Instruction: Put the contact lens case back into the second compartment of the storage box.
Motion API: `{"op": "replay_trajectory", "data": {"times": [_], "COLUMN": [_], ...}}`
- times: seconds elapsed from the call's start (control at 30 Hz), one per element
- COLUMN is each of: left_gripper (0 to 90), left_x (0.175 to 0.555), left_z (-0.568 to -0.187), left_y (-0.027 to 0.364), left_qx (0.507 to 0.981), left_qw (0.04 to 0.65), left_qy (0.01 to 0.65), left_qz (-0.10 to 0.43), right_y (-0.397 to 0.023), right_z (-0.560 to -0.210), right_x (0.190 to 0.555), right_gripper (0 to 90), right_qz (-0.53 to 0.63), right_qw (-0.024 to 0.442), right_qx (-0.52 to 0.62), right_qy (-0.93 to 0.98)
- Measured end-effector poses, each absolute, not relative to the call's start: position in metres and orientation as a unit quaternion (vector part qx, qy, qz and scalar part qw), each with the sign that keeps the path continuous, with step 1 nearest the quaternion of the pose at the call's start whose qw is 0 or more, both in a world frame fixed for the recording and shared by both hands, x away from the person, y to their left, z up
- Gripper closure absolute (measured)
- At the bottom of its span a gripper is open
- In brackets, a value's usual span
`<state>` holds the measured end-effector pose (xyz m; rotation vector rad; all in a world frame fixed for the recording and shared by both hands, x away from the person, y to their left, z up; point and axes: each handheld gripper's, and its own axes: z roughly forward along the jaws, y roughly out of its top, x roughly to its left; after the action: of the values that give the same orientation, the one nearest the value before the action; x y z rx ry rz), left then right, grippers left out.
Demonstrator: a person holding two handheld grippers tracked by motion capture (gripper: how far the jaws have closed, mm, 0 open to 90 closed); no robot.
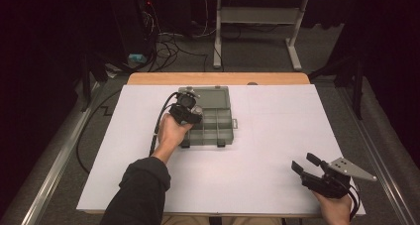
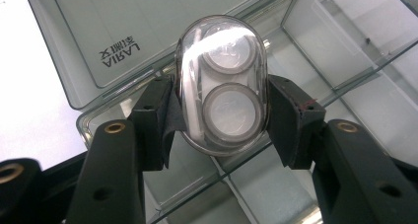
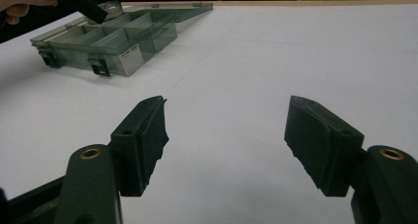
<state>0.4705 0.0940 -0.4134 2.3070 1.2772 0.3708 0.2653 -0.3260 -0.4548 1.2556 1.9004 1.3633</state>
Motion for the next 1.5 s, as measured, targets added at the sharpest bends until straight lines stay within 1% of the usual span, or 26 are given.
{"op": "replay_trajectory", "data": {"times": [0.17, 0.3, 0.57, 0.73, 0.9, 1.27, 1.43, 1.5], "left_gripper": [44.6, 44.5, 55.5, 63.4, 68.2, 69.6, 69.4, 67.3], "left_x": [0.470, 0.469, 0.468, 0.467, 0.466, 0.459, 0.458, 0.458], "left_z": [-0.413, -0.411, -0.411, -0.412, -0.411, -0.413, -0.412, -0.414], "left_y": [0.095, 0.095, 0.097, 0.097, 0.097, 0.096, 0.099, 0.101], "left_qx": [0.840, 0.839, 0.844, 0.845, 0.846, 0.849, 0.848, 0.844], "left_qw": [0.245, 0.249, 0.238, 0.243, 0.243, 0.241, 0.247, 0.256], "left_qy": [0.467, 0.466, 0.463, 0.459, 0.456, 0.447, 0.451, 0.454], "left_qz": [0.130, 0.130, 0.129, 0.126, 0.133, 0.143, 0.130, 0.127], "right_y": [-0.327, -0.327, -0.327, -0.327, -0.327, -0.327, -0.327, -0.327], "right_z": [-0.455, -0.455, -0.455, -0.455, -0.455, -0.455, -0.455, -0.455], "right_x": [0.265, 0.266, 0.266, 0.265, 0.266, 0.266, 0.266, 0.266], "right_gripper": [32.2, 32.2, 32.4, 32.4, 32.4, 32.2, 32.3, 32.3], "right_qz": [0.500, 0.501, 0.500, 0.501, 0.501, 0.501, 0.501, 0.502], "right_qw": [0.242, 0.241, 0.240, 0.239, 0.238, 0.235, 0.234, 0.233], "right_qx": [0.459, 0.459, 0.460, 0.460, 0.460, 0.461, 0.462, 0.463], "right_qy": [0.693, 0.693, 0.693, 0.693, 0.694, 0.694, 0.693, 0.693]}}
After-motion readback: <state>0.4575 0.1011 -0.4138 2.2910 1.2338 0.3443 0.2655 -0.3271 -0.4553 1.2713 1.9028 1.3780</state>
